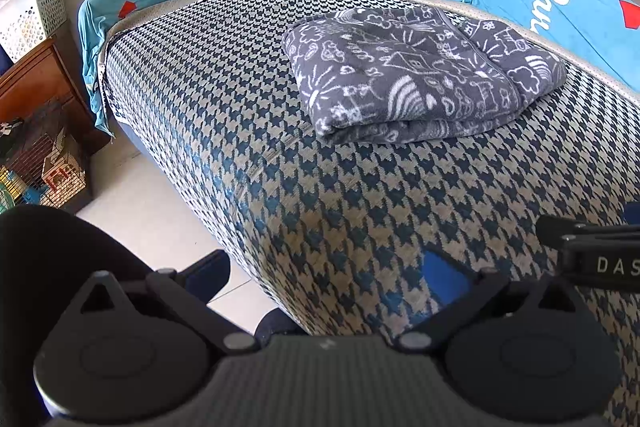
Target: Fold clothes
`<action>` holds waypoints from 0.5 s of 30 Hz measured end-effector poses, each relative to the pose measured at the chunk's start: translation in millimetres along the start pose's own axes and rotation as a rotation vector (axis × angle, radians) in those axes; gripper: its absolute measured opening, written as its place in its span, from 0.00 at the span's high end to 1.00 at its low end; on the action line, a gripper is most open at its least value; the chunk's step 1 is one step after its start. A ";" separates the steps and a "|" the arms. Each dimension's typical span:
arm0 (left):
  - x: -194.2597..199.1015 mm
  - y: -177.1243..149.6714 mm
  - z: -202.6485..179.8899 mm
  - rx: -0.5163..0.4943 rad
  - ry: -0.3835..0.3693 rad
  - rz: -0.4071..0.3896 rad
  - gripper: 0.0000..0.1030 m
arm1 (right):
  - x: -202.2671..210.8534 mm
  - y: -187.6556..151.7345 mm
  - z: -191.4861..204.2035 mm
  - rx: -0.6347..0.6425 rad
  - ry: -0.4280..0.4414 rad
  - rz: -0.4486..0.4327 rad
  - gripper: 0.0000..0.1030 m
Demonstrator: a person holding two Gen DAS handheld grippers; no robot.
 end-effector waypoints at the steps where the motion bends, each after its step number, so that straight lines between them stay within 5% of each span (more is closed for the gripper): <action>1: 0.4 0.0 -0.4 -0.001 -0.001 0.000 0.00 | 0.6 0.2 -0.4 -0.001 -0.002 -0.002 0.02; 15: 2.6 0.9 -4.5 -0.010 -0.010 -0.005 0.00 | 3.2 1.5 -4.0 -0.016 -0.002 -0.012 0.02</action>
Point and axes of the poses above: each gripper's, at about its wrist camera, not at the fingertips, and x roughly against the way its jaws point, z to its left, y to its top, the point moved 2 cm from there along -x, roughly the way its jaws point, and after that the axes turned 2 degrees about x, right-handed, at the moved point
